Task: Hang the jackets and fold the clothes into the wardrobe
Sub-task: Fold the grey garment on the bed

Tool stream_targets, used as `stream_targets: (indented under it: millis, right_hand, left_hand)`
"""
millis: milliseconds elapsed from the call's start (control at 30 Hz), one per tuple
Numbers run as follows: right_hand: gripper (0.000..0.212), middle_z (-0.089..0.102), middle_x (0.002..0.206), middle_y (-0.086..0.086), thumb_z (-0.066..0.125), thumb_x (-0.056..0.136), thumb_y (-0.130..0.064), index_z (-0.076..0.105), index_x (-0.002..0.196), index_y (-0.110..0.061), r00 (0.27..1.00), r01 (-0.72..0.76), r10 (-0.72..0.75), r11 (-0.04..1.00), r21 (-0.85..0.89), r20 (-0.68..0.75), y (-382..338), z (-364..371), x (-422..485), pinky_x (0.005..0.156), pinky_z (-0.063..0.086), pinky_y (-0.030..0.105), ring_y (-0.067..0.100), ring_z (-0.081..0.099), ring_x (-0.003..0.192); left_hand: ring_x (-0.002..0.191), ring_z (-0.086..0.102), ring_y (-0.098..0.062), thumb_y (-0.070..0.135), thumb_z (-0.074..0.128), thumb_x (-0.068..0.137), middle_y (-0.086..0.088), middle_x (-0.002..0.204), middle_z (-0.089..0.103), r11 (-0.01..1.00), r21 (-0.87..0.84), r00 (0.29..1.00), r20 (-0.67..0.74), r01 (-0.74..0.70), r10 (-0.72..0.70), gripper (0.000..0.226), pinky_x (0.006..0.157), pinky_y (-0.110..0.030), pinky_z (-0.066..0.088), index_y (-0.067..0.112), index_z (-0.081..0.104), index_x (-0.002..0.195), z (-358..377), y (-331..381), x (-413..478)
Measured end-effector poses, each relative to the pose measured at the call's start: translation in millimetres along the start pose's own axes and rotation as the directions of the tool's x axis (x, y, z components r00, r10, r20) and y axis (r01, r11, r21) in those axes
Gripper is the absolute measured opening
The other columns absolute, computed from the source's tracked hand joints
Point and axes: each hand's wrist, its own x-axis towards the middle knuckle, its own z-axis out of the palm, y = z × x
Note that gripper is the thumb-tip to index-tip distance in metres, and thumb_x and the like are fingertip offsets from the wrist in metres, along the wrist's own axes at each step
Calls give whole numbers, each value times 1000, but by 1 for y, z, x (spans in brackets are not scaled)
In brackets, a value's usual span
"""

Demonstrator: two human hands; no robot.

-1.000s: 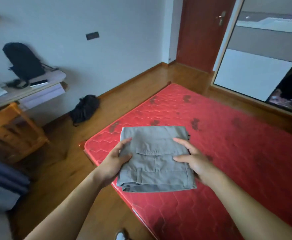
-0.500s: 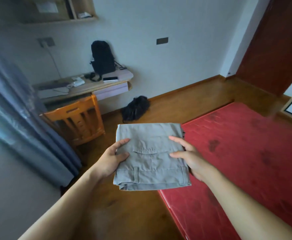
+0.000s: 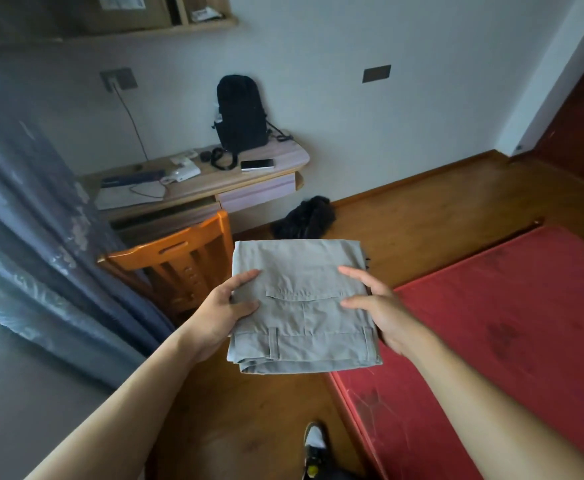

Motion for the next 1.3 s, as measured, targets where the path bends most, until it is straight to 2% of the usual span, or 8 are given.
stream_targets:
  millis: [367,533,667,733,900,1067,1167,1300]
  right_hand:
    - [63,56,129,-22,71,86,-2,63,128,-49,996,-23,30,996,-88,84,-65,27,201,76,46,17,-5,56,109]
    - [64,55,131,-17,72,85,-2,64,126,-50,997,-16,25,994,-105,78,-78,39,289,89,44,21,1,54,120]
    - [65,56,134,-14,72,85,-2,64,122,-55,999,-28,32,995,-97,34,-86,51,367,108,43,39,16,53,130]
    - [68,54,143,-12,73,83,-2,64,121,-57,999,-39,39,994,-99,-2,-91,57,401,111,43,46,18,53,131]
    - [64,55,138,-10,74,83,3,67,124,-46,991,-56,53,998,-24,-126,-114,57,457,90,52,26,11,58,117]
    - [57,45,143,-7,75,81,-9,66,125,-44,971,-75,86,996,57,-222,-120,23,489,104,52,44,21,52,124]
    - [56,44,142,-3,75,79,-12,67,120,-50,944,-77,99,994,82,-315,-122,-7,508,95,56,39,24,54,120]
    - [58,48,141,1,73,82,-4,69,116,-50,903,-54,109,989,141,-416,-118,-58,540,97,55,41,27,57,119]
  left_hand:
    - [111,69,-23,0,64,95,-1,135,60,999,27,993,-118,27,-23,58,90,-46,60,36,54,140,-75,70,154]
    - [115,68,-26,1,65,94,-4,138,59,999,5,996,-82,43,-43,59,92,-50,58,35,54,140,-118,93,236]
    - [112,69,-19,-2,64,94,-1,133,62,1000,9,999,-44,22,-22,58,86,-37,61,31,53,141,-151,118,310]
    - [115,67,-18,-2,65,93,1,136,59,997,67,999,-11,32,-31,62,92,-38,59,31,52,143,-170,133,349]
    - [117,63,-13,2,67,93,7,136,55,983,182,996,88,8,-24,63,97,-39,57,35,50,144,-191,170,431]
    - [118,58,-16,3,67,92,10,132,52,961,276,981,191,-18,-36,67,97,-43,57,38,48,146,-171,195,508]
    - [115,58,-9,2,66,93,10,133,54,948,313,963,267,-49,-39,65,93,-34,58,38,48,144,-144,207,558]
    - [123,55,-15,5,67,92,6,139,52,924,373,933,356,-82,-61,64,102,-41,54,42,48,141,-97,220,632]
